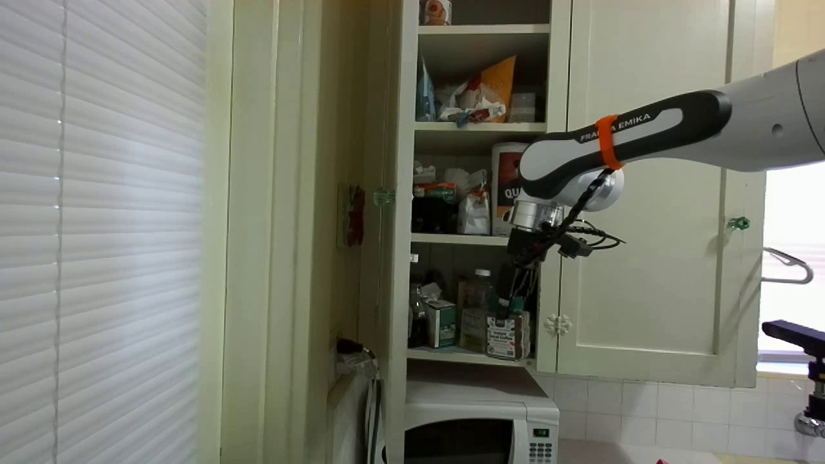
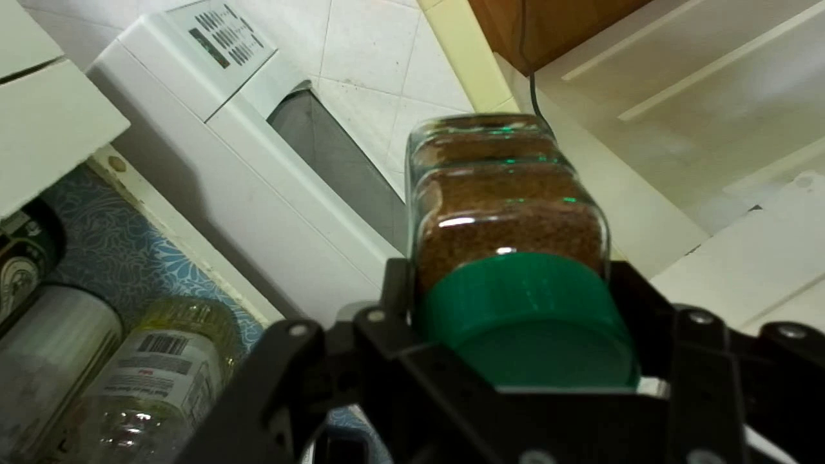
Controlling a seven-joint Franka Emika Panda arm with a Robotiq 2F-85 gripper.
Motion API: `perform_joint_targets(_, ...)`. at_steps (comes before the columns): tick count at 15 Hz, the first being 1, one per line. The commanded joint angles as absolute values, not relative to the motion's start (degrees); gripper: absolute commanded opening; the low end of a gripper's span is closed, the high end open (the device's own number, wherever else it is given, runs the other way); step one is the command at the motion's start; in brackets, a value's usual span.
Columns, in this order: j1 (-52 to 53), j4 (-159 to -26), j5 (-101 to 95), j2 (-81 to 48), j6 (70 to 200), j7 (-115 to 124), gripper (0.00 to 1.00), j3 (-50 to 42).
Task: Move one bottle from the counter to the cabinet's second shelf
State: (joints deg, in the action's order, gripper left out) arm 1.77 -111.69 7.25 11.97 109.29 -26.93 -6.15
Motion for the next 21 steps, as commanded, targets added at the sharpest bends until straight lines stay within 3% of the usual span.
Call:
perform_joint_targets(1,1.3,-111.6,7.4,11.7,109.2,-27.0,0.75,-5.6)
perform_joint_targets(2,1.3,-111.6,7.4,11.6,109.2,-27.0,0.75,-5.6)
perform_joint_targets(3,1.2,-111.6,7.4,11.6,109.2,-27.0,0.5,-5.6)
perform_joint_targets(21,-1.6,-68.5,8.3,-8.0,105.8,-27.8,0.5,-3.8)
